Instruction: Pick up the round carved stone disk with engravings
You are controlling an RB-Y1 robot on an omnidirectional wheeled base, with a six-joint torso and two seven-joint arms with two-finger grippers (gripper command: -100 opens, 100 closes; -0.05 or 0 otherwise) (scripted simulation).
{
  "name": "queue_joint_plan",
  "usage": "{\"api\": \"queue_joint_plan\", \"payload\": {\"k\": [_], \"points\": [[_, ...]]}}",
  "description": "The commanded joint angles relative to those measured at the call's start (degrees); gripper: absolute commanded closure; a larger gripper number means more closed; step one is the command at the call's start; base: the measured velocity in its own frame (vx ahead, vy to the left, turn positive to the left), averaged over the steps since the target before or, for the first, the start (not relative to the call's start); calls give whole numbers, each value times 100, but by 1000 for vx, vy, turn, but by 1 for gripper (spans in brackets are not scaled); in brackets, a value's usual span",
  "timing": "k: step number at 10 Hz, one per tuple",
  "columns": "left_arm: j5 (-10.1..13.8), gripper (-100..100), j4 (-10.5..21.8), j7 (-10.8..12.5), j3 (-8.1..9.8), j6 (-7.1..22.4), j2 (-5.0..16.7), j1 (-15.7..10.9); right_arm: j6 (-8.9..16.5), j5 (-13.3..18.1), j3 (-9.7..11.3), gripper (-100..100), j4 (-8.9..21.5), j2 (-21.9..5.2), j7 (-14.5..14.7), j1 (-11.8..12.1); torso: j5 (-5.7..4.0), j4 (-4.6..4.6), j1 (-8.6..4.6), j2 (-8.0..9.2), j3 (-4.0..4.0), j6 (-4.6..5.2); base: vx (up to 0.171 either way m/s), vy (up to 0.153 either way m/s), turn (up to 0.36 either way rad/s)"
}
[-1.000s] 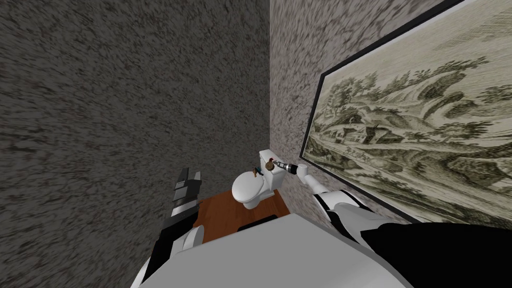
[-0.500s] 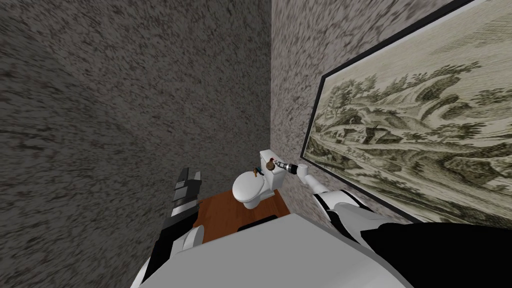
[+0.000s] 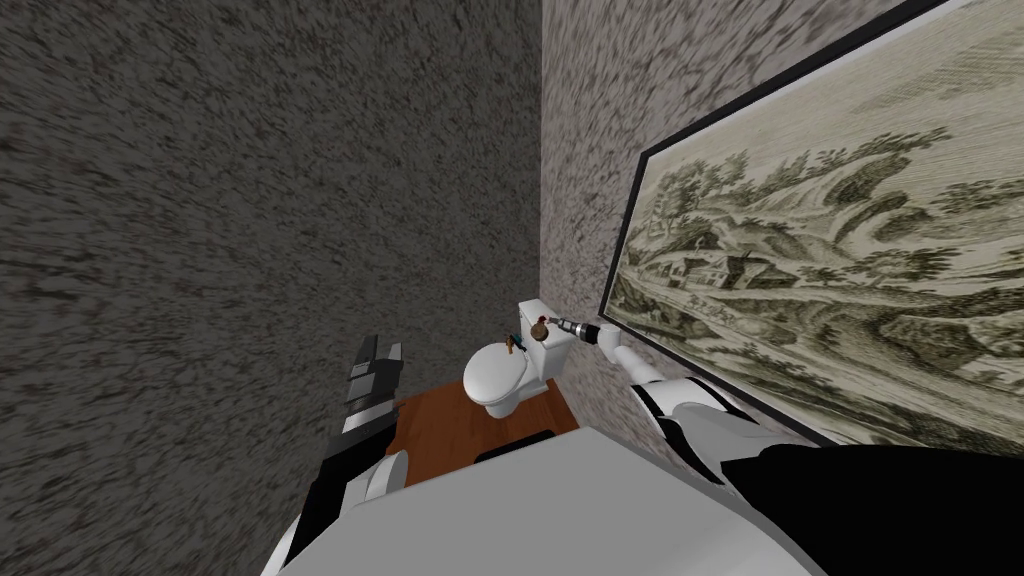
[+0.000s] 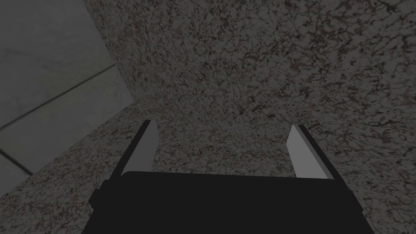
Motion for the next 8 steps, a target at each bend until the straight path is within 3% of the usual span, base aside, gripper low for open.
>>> {"api": "queue_joint_plan", "payload": {"k": [1, 8], "points": [[0, 0, 0, 0, 0, 0, 0, 0, 149, -68, 19, -100, 131, -175, -155, -60, 0, 0, 0, 0, 0, 0, -11, -12, 54], [0, 0, 0, 0, 0, 0, 0, 0, 846, -328, 536, -100, 202, -476, -775, -41, 89, 57, -116, -62, -3, -4, -21, -22, 63]]}}
